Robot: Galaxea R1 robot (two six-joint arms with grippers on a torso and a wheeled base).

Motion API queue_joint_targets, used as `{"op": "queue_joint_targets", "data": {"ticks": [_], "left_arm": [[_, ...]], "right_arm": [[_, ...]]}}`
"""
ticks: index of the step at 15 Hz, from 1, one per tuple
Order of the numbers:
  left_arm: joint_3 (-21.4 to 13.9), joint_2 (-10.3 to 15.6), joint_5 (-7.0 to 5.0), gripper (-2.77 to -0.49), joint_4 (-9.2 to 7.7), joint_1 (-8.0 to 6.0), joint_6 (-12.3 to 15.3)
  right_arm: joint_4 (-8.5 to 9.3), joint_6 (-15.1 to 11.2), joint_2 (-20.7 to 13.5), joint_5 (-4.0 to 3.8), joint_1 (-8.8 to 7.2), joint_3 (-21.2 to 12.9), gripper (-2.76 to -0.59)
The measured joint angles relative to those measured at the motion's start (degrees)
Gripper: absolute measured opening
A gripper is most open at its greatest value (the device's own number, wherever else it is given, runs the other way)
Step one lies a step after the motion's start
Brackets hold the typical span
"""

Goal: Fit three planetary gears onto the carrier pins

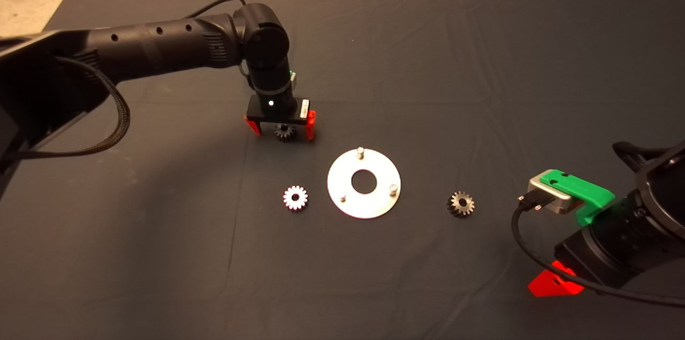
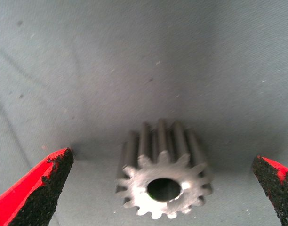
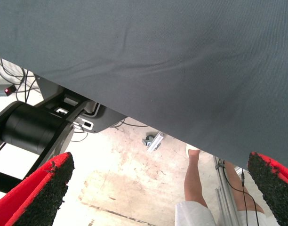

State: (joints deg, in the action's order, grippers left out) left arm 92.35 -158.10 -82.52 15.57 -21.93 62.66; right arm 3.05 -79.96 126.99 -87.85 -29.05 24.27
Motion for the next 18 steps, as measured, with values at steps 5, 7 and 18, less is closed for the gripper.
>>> {"op": "queue_joint_targets", "data": {"ticks": [5,7,18], "left_arm": [[2.30,-1.27,-0.23,-0.58,0.16,-0.15,-3.17],[2.41,-1.26,-0.20,-0.68,0.16,-0.15,-3.18],[2.41,-1.22,-0.68,-1.05,0.16,-0.15,-3.16]], "right_arm": [[0.00,0.00,0.00,0.00,0.02,0.00,-0.60],[0.00,-0.02,-0.01,0.00,0.02,0.00,-0.60],[0.00,-0.02,0.00,0.00,0.33,0.00,-0.60]]}}
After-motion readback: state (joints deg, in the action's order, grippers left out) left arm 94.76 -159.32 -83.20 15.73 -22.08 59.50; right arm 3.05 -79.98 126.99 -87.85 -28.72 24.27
